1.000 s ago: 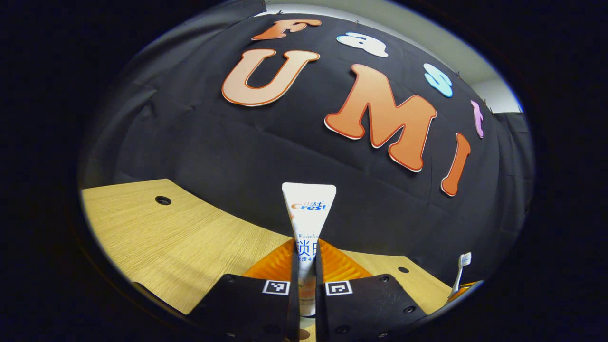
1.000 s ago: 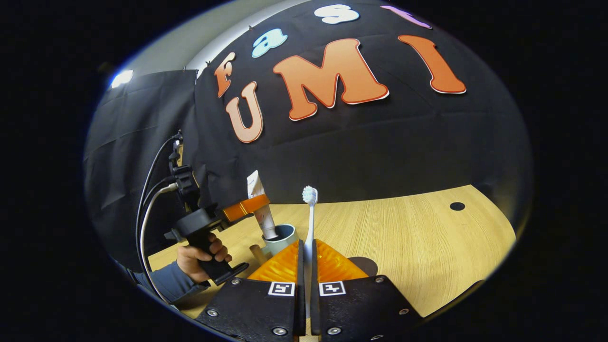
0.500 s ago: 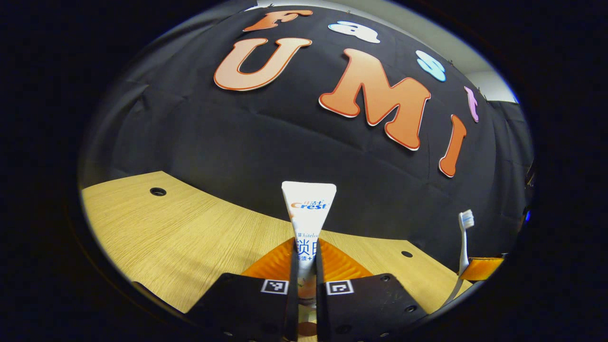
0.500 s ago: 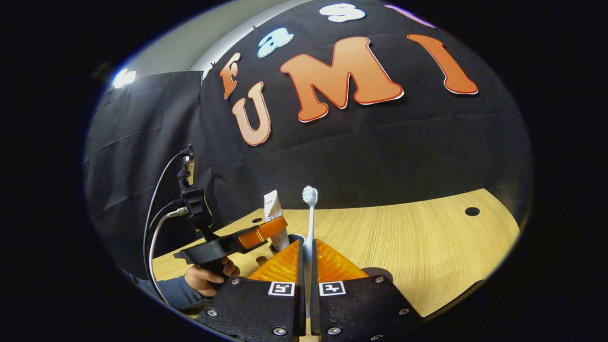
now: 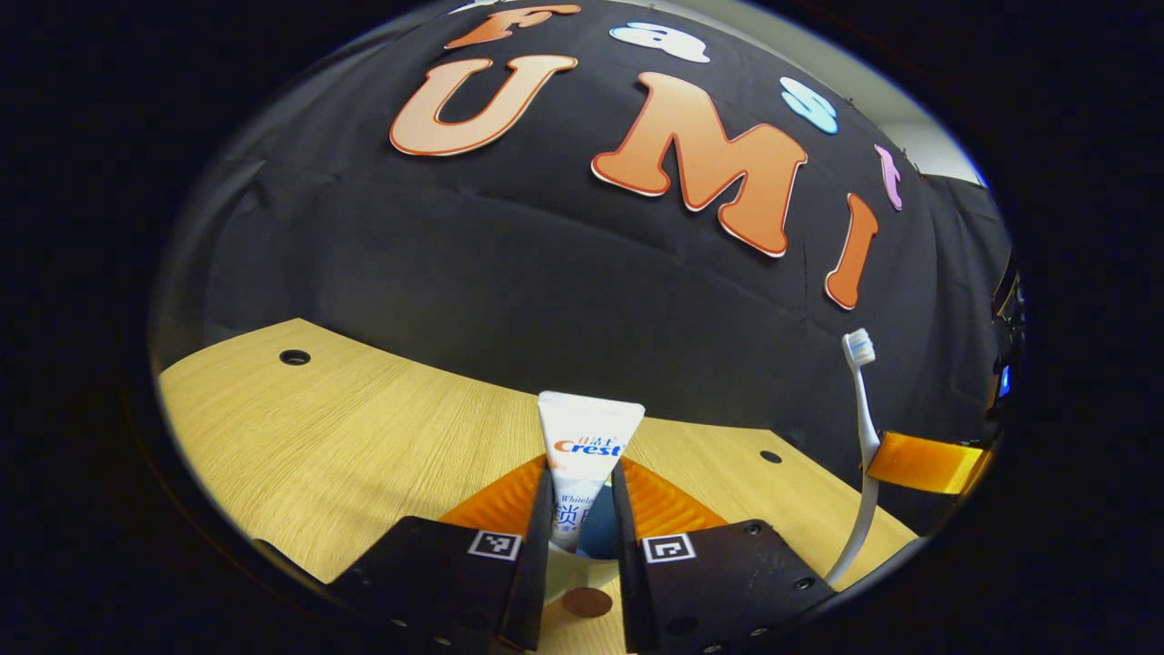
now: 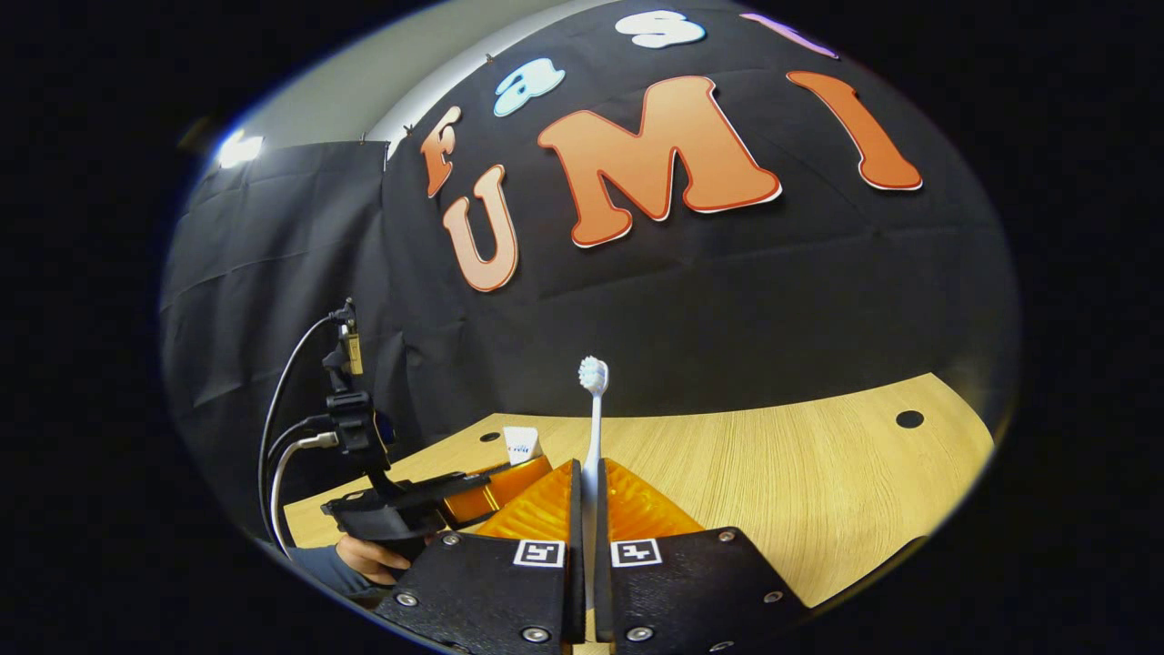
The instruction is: Put the toothbrush and toothpaste on the desktop into the cup, then pick up the cup and place it on the coaster on the desktop.
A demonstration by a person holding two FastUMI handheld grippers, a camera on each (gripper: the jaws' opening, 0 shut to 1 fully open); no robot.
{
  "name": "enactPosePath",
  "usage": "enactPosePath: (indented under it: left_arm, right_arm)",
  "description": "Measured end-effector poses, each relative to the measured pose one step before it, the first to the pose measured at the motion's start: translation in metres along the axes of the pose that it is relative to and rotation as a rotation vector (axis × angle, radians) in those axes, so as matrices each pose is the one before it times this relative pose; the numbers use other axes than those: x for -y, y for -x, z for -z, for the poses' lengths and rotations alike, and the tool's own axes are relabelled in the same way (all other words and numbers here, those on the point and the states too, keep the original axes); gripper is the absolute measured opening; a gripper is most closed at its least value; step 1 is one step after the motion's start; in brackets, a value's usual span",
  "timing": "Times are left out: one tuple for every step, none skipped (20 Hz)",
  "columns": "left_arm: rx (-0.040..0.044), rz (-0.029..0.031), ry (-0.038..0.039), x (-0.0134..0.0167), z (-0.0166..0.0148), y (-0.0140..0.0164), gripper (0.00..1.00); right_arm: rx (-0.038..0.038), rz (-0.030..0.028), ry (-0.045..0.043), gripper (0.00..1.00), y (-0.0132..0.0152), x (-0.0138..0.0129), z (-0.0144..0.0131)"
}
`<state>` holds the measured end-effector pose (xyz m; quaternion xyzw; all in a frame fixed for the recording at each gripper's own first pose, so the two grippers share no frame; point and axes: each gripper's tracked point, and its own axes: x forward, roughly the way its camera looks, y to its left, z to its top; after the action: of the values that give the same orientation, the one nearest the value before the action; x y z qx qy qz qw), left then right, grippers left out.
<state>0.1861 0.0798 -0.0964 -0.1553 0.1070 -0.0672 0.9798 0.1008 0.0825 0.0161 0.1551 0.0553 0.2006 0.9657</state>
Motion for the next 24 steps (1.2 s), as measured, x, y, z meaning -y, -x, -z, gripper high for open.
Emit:
enactPosePath:
  left_arm:
    - [0.00233,-0.0034,-0.00374,-0.0003,0.00022,0.00038,0.35]
    - [0.01224,0.00088,-0.00126,-0.00041,-0.00376,0.00453,0.36]
    - [0.01566,0.0034,0.0022,0.0009,-0.00595,0.00356,0.38]
    - [0.01566,0.00881,-0.00248,0.00191,-0.00401,0.0044,0.44]
    - [0.01762,0.00366,-0.00702,0.00102,-0.00655,0.00362,0.53]
    - [0.01453,-0.00451,-0.01049,-0.00093,-0.00358,0.00374,0.61]
    - [0.01475,-0.00943,-0.00768,-0.00263,-0.00436,0.00318,0.66]
    - [0.01278,-0.00188,-0.00022,-0.00133,-0.00447,0.00467,0.73]
    - [0.01149,0.00205,0.0008,-0.0012,-0.00339,0.0054,0.74]
    - [0.00614,-0.00369,-0.01091,-0.00211,-0.00083,0.00469,0.74]
    - [0.00519,-0.01212,-0.02418,-0.00437,-0.00272,0.00509,0.74]
    - [0.00624,-0.0069,-0.02844,-0.00368,-0.00122,0.00372,0.74]
    - [0.00313,0.00228,-0.0227,-0.00115,-0.00282,0.00563,0.74]
    - [0.01676,0.00013,-0.01846,-0.00205,-0.00416,0.00569,0.74]
    - [0.01257,-0.00458,-0.01718,-0.00455,-0.00259,0.00517,0.74]
    - [-0.00243,-0.0048,-0.00936,-0.00278,-0.00071,0.00504,0.75]
    - [-0.0075,-0.01383,-0.00784,-0.00542,0.00285,0.00314,0.78]
    - [-0.00637,-0.01346,-0.00076,-0.00521,0.00015,0.00246,0.86]
    - [-0.00113,-0.0178,0.00162,-0.00623,0.00126,0.00442,0.89]
    - [-0.00252,-0.01778,0.00524,-0.00699,0.00078,0.00232,0.94]
    - [-0.00753,-0.00953,0.00548,-0.00327,0.00307,0.00487,0.94]
    - [-0.00661,-0.00846,0.00342,-0.00362,0.00245,0.00195,0.95]
    - [-0.00746,0.00889,0.00078,-0.00014,0.0012,0.00282,0.96]
    - [-0.00115,0.00225,-0.00455,-0.00016,0.00066,0.00314,0.97]
  right_arm:
    - [0.00541,0.00129,-0.00045,0.05,-0.00095,0.00127,-0.00152]
    - [0.00066,-0.00326,-0.00169,0.04,-0.00104,-0.00106,0.00049]
    - [0.00462,0.00219,-0.00334,0.04,-0.00212,0.00146,-0.00072]
    - [0.00311,0.00007,-0.00323,0.05,-0.00195,0.00061,-0.00075]
    - [0.00665,-0.00042,-0.00279,0.05,-0.003,-0.00113,-0.00186]
    - [0.00918,0.00004,0.0005,0.04,-0.00352,-0.00159,-0.00133]
    - [0.01408,0.01002,0.00535,0.04,-0.00412,0.00142,-0.00223]
    - [0.01271,0.01575,0.00943,0.04,-0.00442,0.00314,-0.00105]
    - [0.00187,0.00658,0.00191,0.04,-0.00514,0.00124,0.00164]
    - [-0.00172,-0.00383,-0.00885,0.04,-0.00277,-0.0022,0.0022]
    - [0.00385,-0.00712,-0.0133,0.04,-0.00441,-0.00344,-0.00029]
    - [0.00659,-0.00851,-0.0081,0.04,-0.00404,-0.00435,-0.00079]
    - [0.01154,-0.00488,-0.00286,0.04,-0.00314,-0.00331,-0.00246]
    - [0.01393,-0.00435,0.00222,0.04,-0.00432,-0.00279,-0.00252]
    - [0.01974,0.00358,0.0068,0.04,-0.00486,-0.00196,-0.00409]
    - [0.0257,0.00579,0.00447,0.05,-0.00399,-0.00127,-0.00564]
    - [0.01916,-0.00454,-0.00108,0.05,-0.0058,-0.00341,-0.0038]
    - [0.01398,-0.00758,-0.00354,0.04,-0.00346,-0.00376,-0.00218]
    - [0.00924,-0.00809,-0.00108,0.04,-0.00444,-0.00374,-0.00161]
    - [0.01337,-0.00331,0.00149,0.05,-0.00294,-0.00196,-0.00247]
    - [0.01864,-0.00647,0.00141,0.05,-0.00444,-0.00338,-0.00315]
    - [0.01928,-0.00293,0.00011,0.05,-0.0034,-0.00204,-0.00222]
    - [0.02157,-0.00214,-0.00049,0.05,-0.00482,-0.00132,-0.00149]
    - [0.0209,0.00432,0.00265,0.05,-0.00489,0.00074,-0.00034]
